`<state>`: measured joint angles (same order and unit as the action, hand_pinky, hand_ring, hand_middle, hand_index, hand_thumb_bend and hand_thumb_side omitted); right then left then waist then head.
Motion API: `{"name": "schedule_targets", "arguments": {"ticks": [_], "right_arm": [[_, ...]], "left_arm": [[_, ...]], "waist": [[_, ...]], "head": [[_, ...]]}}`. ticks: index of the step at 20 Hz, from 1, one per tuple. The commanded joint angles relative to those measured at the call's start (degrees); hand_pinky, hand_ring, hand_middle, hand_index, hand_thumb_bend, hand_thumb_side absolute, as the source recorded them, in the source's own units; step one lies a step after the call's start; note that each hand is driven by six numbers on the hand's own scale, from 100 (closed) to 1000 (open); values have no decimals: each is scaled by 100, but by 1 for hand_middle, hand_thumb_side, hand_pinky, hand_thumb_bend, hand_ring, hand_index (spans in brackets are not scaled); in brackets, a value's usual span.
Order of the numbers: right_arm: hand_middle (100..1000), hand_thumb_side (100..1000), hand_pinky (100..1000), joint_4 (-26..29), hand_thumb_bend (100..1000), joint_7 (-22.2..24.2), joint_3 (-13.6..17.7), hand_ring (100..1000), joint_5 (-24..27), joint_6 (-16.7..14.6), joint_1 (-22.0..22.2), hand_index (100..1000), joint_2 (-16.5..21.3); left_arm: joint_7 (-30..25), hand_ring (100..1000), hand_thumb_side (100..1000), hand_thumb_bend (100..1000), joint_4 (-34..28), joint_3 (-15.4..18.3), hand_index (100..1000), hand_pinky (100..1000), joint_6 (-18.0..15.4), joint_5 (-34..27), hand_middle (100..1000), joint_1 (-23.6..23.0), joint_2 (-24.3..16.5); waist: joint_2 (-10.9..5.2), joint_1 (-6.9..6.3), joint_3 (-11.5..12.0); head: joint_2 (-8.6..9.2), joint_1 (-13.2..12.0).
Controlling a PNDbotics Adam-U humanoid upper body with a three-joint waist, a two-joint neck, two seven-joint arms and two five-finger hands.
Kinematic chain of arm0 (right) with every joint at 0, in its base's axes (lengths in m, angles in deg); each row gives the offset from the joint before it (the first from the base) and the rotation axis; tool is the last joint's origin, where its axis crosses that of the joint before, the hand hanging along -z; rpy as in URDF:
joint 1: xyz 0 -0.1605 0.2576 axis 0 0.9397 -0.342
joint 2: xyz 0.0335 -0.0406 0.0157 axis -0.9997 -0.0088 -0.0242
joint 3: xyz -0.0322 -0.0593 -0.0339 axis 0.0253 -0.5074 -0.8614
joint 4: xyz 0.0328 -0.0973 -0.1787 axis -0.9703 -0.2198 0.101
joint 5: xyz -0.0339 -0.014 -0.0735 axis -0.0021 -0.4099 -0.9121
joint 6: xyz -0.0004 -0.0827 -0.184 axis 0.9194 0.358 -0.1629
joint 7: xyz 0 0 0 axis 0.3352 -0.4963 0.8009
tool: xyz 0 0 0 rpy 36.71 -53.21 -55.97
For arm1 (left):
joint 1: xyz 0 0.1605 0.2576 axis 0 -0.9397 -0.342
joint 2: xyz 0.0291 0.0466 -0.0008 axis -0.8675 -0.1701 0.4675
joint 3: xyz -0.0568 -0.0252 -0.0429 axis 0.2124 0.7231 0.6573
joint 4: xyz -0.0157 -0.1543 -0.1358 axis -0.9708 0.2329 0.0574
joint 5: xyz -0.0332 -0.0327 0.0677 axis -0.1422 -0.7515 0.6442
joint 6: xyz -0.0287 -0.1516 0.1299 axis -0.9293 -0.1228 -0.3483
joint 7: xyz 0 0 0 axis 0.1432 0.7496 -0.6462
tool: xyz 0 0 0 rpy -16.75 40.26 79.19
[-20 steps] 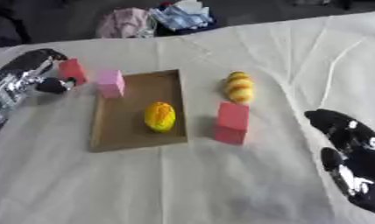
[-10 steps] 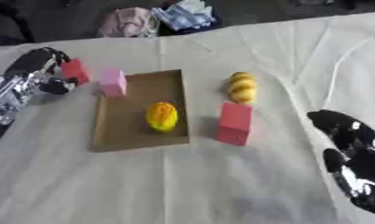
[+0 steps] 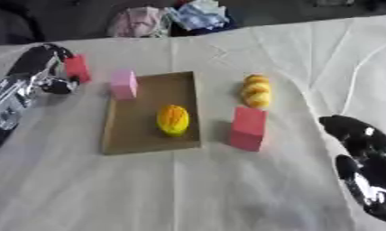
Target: Pick up objects on the table and place them in the box.
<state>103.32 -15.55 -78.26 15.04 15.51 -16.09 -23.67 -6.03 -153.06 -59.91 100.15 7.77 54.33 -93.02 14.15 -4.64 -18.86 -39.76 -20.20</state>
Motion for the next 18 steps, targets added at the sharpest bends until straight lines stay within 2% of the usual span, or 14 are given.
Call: {"name": "schedule_targets", "arguments": {"ticks": [1,7,10,13,18], "right_arm": [[857,371,1000,102,100,-33,53,963,-24,-4,-15,909,71],[857,378,1000,125,100,-61,80,962,-32,-10,-27,909,44],[857,379,1000,135,100,-73,87,961,-30,-7,-43,909,26],[857,379,1000,137,100,-74,83,961,-29,-3,-42,908,17],[857,380,1000,141,100,-67,78,961,-27,-7,-53,908,-1]], "left_arm": [[-104,424,100,161,-909,121,599,607,-22,-249,374,-177,-489],[-575,433,100,145,-3057,74,605,608,16,-286,384,-1075,-588],[-969,444,165,130,-3824,-62,613,609,85,-214,395,-1488,-464],[-1342,452,192,141,-4136,-231,618,611,184,-97,404,-1680,-333],[-1616,466,185,203,-3908,-422,624,612,401,240,416,-1658,-226]], "waist": [[-90,-13,36],[-89,12,93],[-77,23,92],[-73,35,108],[-80,51,102]], "head": [[1,46],[45,134],[97,191],[107,221],[121,256]]}}
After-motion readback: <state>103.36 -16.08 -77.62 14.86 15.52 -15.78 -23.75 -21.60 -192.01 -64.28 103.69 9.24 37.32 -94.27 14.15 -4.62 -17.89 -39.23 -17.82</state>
